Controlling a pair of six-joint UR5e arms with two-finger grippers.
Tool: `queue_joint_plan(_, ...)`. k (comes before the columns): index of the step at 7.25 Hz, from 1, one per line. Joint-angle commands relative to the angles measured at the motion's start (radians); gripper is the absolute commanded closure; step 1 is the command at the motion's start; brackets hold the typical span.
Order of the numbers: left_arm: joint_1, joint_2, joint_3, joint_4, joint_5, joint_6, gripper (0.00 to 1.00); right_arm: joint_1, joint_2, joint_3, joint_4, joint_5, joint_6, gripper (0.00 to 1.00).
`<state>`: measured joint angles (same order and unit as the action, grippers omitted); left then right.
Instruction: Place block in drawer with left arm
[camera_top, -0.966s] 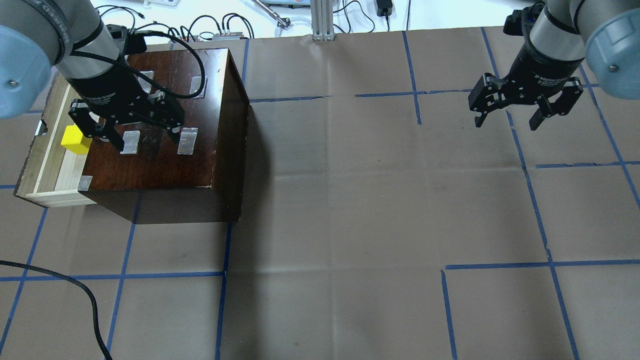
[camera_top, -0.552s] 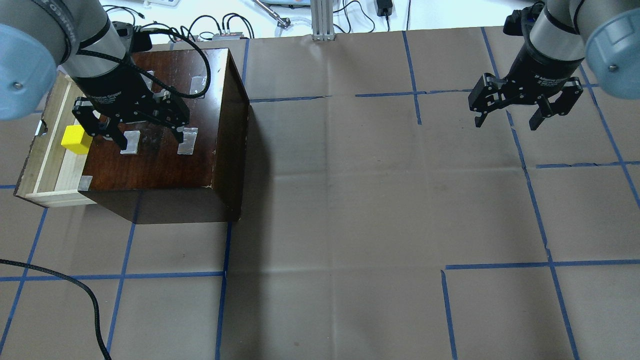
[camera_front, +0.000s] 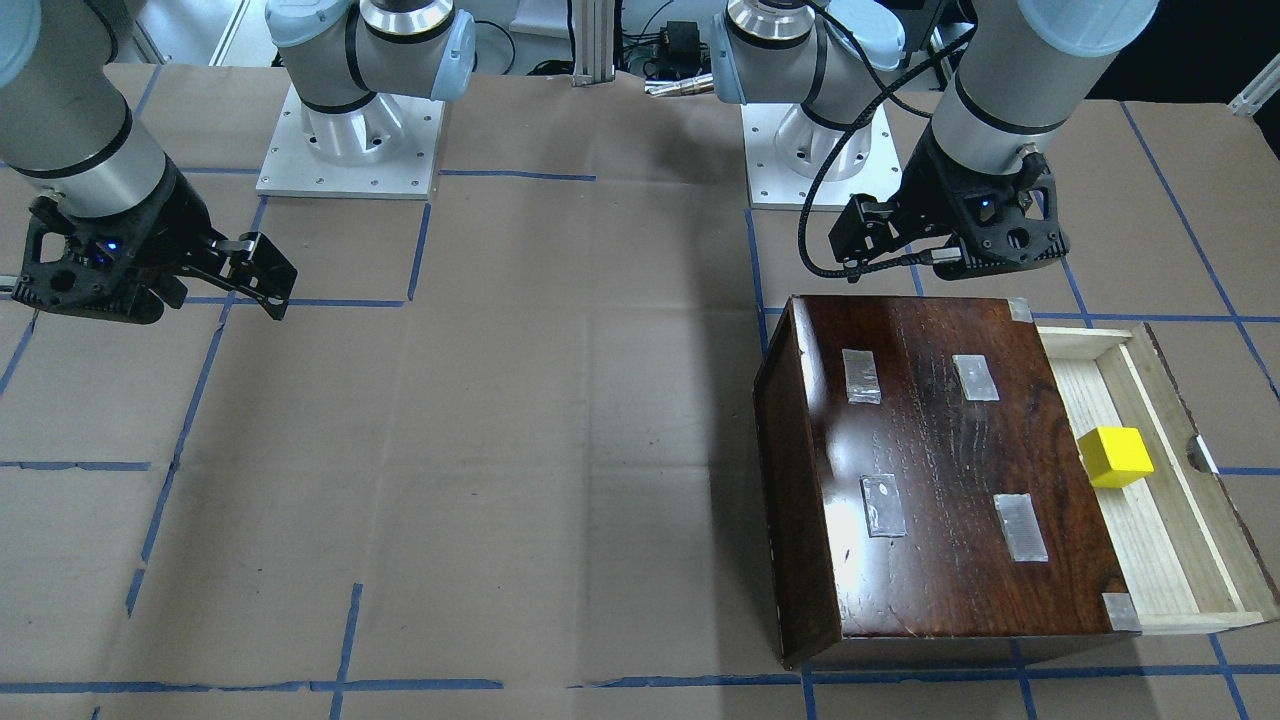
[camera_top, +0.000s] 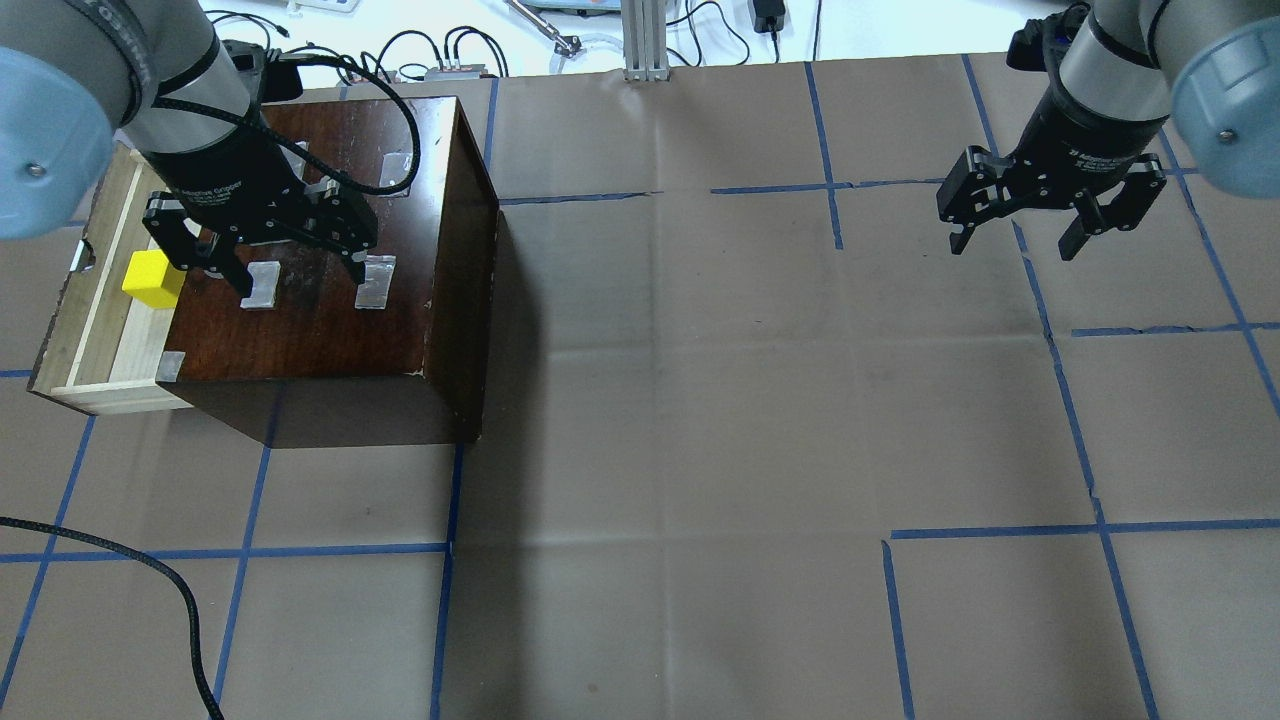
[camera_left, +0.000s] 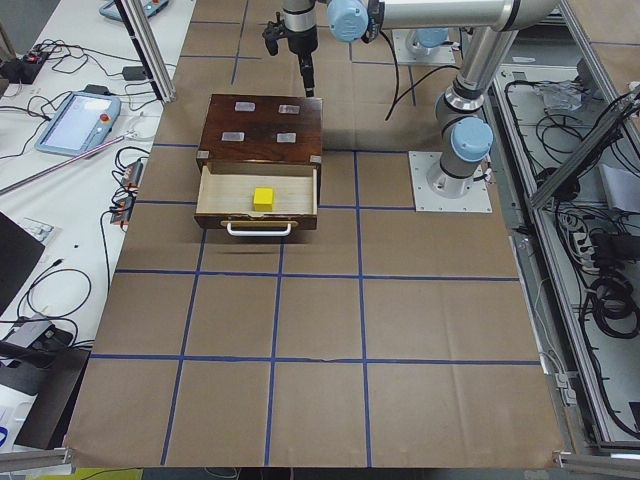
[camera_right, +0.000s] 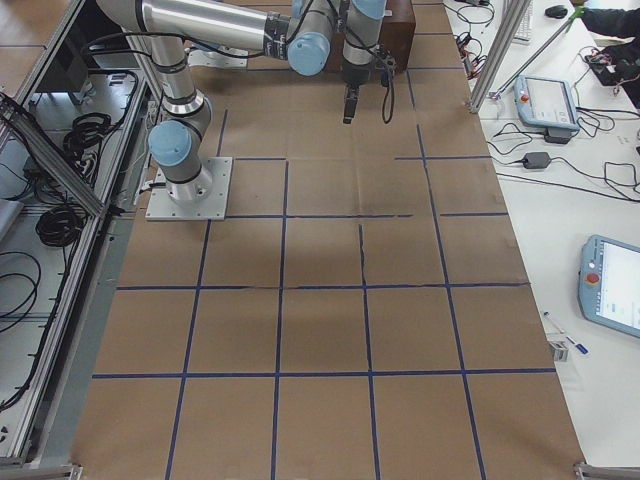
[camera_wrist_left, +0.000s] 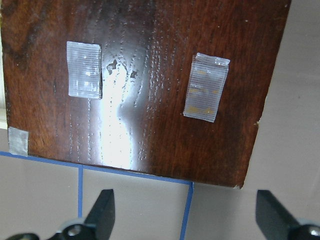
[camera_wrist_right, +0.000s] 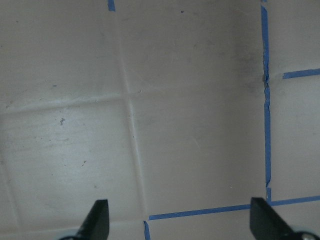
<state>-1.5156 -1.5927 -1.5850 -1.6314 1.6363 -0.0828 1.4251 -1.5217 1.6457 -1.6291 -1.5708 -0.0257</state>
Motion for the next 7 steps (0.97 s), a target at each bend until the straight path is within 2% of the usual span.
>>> queue_joint_plan(1,0.000,-0.001,0.006,0.001,0.011,0.000,0.01,0.000,0.000,-0.001,0.000,0.000,0.000,0.00)
queue_joint_plan(7,0.000,-0.006,0.008,0.004,0.010,0.000,0.01,0.000,0.000,-0.001,0.000,0.000,0.001,0.00)
